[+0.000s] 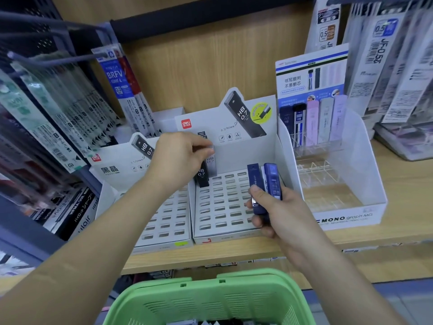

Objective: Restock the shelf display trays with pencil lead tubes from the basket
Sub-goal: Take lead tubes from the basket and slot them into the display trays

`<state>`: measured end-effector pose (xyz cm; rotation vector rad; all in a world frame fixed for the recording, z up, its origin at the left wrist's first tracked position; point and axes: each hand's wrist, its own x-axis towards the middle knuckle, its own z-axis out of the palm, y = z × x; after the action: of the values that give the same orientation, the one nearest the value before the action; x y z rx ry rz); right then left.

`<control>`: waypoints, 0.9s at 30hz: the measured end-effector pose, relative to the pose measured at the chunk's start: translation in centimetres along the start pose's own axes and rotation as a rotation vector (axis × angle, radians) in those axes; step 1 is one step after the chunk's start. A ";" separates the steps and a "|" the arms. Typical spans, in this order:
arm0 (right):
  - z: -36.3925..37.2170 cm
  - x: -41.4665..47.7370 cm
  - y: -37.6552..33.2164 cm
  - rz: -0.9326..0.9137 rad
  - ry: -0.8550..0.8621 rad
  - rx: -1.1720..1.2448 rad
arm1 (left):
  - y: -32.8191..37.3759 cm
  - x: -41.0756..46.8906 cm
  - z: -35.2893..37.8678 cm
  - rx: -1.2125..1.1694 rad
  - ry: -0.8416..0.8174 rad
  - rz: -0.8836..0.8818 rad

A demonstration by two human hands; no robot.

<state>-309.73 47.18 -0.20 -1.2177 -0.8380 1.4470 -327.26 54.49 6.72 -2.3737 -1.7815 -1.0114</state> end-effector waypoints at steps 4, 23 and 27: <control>0.0 -0.2 -0.4 0.052 0.001 0.057 | 0.0 0.4 -0.3 -0.014 -0.017 -0.067; -0.2 -0.3 -0.2 0.036 -0.050 0.038 | -1.2 -0.5 1.5 0.250 0.019 0.259; -0.2 -0.6 -0.5 0.022 -0.074 0.047 | -0.2 -1.4 1.4 0.210 -0.008 0.176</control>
<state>-309.40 46.69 0.35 -1.1472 -0.8383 1.5295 -326.93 53.88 4.81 -2.3551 -1.5599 -0.7557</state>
